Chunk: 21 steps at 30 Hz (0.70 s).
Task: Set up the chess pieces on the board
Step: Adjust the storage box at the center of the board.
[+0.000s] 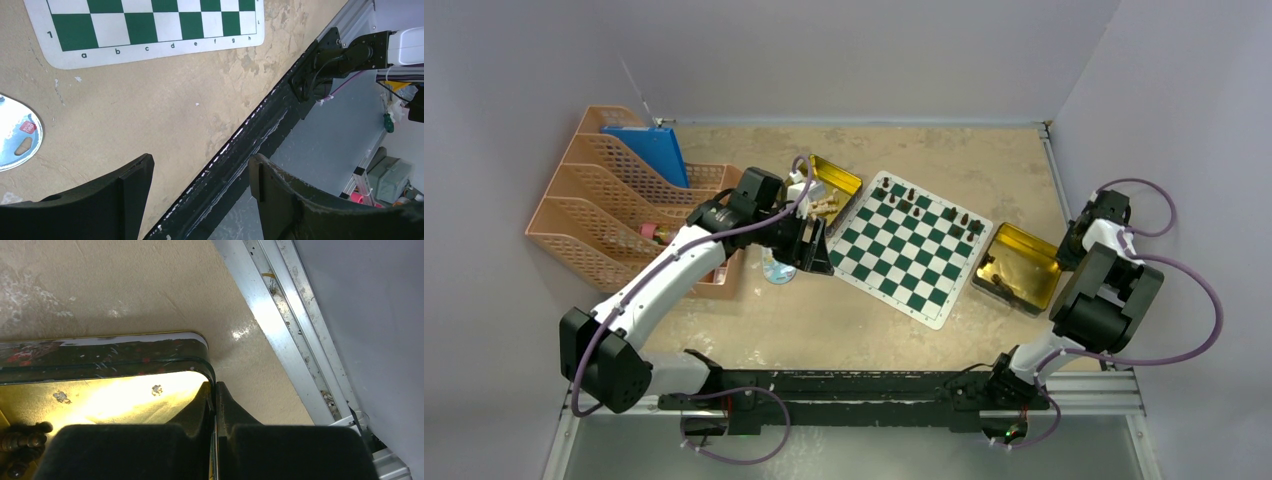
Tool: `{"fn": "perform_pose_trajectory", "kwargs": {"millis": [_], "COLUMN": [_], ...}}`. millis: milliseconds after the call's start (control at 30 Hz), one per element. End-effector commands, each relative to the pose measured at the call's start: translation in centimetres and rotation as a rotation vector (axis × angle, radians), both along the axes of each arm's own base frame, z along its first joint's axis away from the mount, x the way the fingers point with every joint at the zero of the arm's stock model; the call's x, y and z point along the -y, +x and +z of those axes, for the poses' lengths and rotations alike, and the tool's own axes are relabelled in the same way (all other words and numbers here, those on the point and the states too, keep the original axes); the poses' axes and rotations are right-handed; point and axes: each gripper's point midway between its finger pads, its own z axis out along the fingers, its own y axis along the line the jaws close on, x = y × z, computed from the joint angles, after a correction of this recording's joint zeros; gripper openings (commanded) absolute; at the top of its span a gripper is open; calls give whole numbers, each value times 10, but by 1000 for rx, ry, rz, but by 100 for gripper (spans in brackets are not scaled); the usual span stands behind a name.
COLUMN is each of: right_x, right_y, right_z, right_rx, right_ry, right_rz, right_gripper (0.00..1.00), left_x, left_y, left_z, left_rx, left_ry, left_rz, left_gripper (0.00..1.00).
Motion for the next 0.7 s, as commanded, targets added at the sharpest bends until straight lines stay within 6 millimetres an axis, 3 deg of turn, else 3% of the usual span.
{"fn": "perform_pose_trajectory", "kwargs": {"millis": [0, 100, 400, 500, 667], "right_x": [-3, 0, 9, 13, 27], "right_y": [9, 8, 9, 12, 24], "right_z": [2, 2, 12, 22, 49], "right_rx": [46, 40, 28, 33, 70], "right_ry": [31, 14, -35, -58, -110], "right_rz": [0, -2, 28, 48, 27], "right_gripper": [0, 1, 23, 32, 33], "left_x": [8, 8, 7, 6, 6], "left_y": [10, 10, 11, 11, 14], "left_z": [23, 23, 23, 23, 22], "left_rx": [68, 65, 70, 66, 70], "left_ry": [-50, -47, -40, -40, -32], "left_rz": [-19, -18, -13, -13, 3], "left_gripper": [70, 70, 70, 70, 70]}}
